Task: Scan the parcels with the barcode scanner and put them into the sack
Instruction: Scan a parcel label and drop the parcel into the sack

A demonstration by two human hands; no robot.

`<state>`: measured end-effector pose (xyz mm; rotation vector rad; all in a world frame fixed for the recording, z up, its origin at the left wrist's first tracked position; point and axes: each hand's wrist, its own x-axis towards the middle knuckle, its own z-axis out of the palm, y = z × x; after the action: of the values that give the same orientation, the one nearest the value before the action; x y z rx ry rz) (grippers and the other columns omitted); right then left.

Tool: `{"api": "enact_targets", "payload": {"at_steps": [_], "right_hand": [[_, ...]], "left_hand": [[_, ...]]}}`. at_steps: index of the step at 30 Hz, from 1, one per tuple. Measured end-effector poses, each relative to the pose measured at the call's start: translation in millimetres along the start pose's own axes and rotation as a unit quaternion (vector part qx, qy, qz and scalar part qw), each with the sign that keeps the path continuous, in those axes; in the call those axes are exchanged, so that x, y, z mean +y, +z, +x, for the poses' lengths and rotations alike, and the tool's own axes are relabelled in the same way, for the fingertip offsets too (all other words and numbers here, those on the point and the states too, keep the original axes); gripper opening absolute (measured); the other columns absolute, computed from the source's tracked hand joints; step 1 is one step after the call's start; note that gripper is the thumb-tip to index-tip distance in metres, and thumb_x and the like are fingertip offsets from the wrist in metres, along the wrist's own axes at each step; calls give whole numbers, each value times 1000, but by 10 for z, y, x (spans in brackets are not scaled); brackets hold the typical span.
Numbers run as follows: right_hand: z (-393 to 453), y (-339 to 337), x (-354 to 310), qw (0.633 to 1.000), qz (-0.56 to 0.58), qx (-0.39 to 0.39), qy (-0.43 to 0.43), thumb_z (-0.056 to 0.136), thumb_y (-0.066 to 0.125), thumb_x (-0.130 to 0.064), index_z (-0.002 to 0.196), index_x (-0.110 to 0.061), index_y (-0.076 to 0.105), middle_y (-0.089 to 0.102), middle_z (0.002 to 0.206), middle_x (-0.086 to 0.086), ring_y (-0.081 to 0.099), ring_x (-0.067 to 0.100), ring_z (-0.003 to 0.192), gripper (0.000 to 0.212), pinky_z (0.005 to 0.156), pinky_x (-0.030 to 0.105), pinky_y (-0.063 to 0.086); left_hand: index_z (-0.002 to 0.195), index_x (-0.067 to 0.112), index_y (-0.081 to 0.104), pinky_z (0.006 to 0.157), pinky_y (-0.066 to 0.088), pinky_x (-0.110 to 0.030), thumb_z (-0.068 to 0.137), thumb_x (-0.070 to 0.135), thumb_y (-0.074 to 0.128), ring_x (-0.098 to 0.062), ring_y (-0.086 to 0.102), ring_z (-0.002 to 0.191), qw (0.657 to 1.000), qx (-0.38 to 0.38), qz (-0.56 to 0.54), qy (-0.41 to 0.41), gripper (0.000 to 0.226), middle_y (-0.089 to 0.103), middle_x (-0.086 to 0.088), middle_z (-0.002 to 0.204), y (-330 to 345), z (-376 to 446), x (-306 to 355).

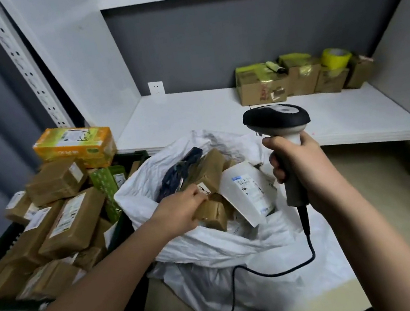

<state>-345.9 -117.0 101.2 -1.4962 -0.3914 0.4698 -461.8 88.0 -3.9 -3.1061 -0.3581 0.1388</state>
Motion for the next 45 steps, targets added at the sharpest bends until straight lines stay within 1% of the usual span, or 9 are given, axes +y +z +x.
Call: {"api": "enact_targets", "payload": {"at_steps": [2,7,12,17,23,26,31,35,45], "right_hand": [[8,5,-2,1000,1,0,-1,90,63,-19,95,-16,48,47,50,-3,39,13,39,16,44,24,32],[-27,134,4,1000,-1,-17,3,89,64,-20,93,-16,49,48,52,-1,40,13,39,16,43,22,35],[-102,499,33,997,17,-76,21,91,63,-17,96,-14,49,47,52,-1,38,13,40,15,44,23,33],[-217,1081,105,989,39,-139,43,92,61,-13,89,-14,46,43,56,4,35,14,40,16,42,24,29],[-279,1827,364,979,-1,-195,63,90,63,-12,93,-10,49,47,50,2,38,14,37,15,40,24,32],[-316,2109,502,973,-21,-216,80,90,64,-13,105,-5,51,47,52,2,39,14,39,22,40,25,33],[-321,2399,665,968,-42,-226,101,90,63,-14,105,-7,50,48,51,2,40,14,40,21,42,25,35],[-311,2494,728,968,-45,-220,109,90,64,-14,103,-9,50,48,50,1,39,15,39,20,43,25,34],[-266,2407,724,967,-53,-230,101,90,64,-13,103,-6,50,48,51,2,39,15,40,20,43,26,34]], "left_hand": [[137,22,45,80,51,-36,89,31,61,-24,56,111,999,-21,47,-2,51,41,-1,134,68,87,74],[148,28,30,82,49,-34,92,30,60,-19,52,121,998,22,-45,-34,64,39,5,143,105,125,-1],[123,23,58,77,51,-34,96,30,53,-18,60,105,987,92,-61,-115,28,58,2,120,-81,-288,-519],[117,13,58,77,50,-35,90,34,61,-25,59,98,909,109,-200,-349,34,61,-8,114,92,-985,-1361],[144,8,31,104,39,-41,81,61,62,-35,37,133,812,35,-234,-534,87,30,-19,148,418,-1624,-2043],[146,7,24,109,34,-43,77,68,61,-35,30,137,797,-10,-276,-537,100,23,-17,151,553,-1656,-2194],[153,11,9,114,24,-47,74,77,55,-35,20,142,777,-53,-317,-542,113,14,-16,156,719,-1476,-2261],[150,10,9,112,23,-48,69,82,54,-37,22,139,776,-67,-261,-570,117,15,-20,153,820,-1354,-2272],[141,14,10,103,36,-46,64,69,72,-36,38,127,733,16,-330,-595,113,24,-18,142,842,-1274,-2235]]}}
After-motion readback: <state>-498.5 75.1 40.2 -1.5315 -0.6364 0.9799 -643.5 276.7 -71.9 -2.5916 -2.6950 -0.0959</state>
